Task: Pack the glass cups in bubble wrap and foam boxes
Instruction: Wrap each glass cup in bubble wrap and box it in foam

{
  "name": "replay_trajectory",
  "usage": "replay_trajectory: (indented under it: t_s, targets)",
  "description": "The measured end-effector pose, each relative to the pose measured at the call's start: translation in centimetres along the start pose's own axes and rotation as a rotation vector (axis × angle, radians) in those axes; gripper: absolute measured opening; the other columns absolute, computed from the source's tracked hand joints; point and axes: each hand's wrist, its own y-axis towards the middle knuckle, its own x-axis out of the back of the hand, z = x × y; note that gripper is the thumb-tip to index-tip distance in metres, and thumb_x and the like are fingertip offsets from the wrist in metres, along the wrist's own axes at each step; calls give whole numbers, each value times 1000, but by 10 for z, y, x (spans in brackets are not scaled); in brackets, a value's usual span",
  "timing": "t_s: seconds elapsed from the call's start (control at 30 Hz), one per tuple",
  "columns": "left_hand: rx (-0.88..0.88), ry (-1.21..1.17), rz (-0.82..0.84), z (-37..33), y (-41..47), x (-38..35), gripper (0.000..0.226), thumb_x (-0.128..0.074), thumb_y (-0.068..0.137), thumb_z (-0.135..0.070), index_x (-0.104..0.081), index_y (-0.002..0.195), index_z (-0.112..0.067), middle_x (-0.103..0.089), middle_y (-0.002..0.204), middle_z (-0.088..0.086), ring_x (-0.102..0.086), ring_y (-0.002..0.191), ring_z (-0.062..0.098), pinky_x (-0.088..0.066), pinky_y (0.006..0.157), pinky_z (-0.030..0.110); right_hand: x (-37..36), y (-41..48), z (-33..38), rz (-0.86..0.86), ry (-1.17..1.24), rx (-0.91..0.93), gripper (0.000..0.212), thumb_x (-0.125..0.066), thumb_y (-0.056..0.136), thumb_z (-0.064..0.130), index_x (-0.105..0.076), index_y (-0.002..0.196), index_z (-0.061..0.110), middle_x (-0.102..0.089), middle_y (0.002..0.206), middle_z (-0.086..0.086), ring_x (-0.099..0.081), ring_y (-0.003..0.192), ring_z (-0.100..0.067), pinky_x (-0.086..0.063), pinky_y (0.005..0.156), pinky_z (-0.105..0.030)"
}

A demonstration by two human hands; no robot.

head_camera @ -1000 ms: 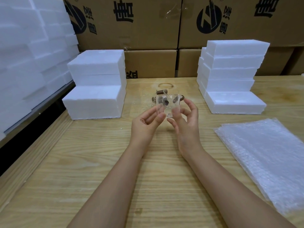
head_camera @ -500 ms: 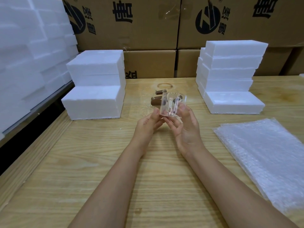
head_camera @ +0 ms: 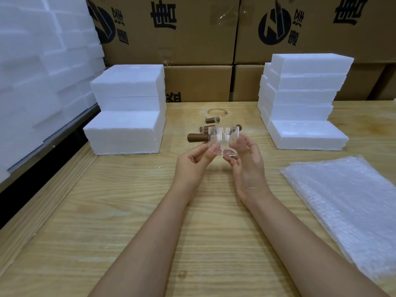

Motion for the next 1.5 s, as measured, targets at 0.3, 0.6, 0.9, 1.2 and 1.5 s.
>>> replay_trajectory:
  t_s: [0.3,0.6,0.9,1.2,1.5]
  targets:
    - [-28,-19,-39,0,1,1,52,-73,64,-31,-66,109,-7,-74,99,0,-69,98,8,-53,89,23,-1,1,1,48,106,-4,47,-70,69,31,-53,108,11,-71,81,5,-67,75,-9,-53,76,-25]
    - [43,-7,93,2,0,2,54,-65,74,-40,-65,115,-5,-73,100,-3,-67,101,12,-51,92,27,0,1,-1,100,80,-127,59,-58,77,48,-63,114,1,-69,107,-11,-65,96,-20,-55,77,-26]
    - [20,17,7,8,4,3,39,-76,66,-34,-72,100,-16,-75,94,-9,-69,96,4,-53,82,18,0,2,-1,40,-123,1,58,-60,68,59,-60,113,24,-67,93,9,-64,86,-1,-50,73,-21]
    - [43,-15,67,0,2,4,65,-75,73,-45,-61,125,-8,-70,116,9,-65,112,18,-53,94,32,1,4,0,57,7,-36,42,-60,81,43,-65,107,10,-65,88,-3,-65,76,-10,-53,72,-28]
    - [83,-54,136,0,1,5,28,-75,77,-37,-73,97,-18,-75,94,-3,-69,92,8,-53,78,20,0,3,-2,104,-35,-52,56,-53,82,51,-66,113,7,-72,98,-4,-67,88,-17,-54,70,-26]
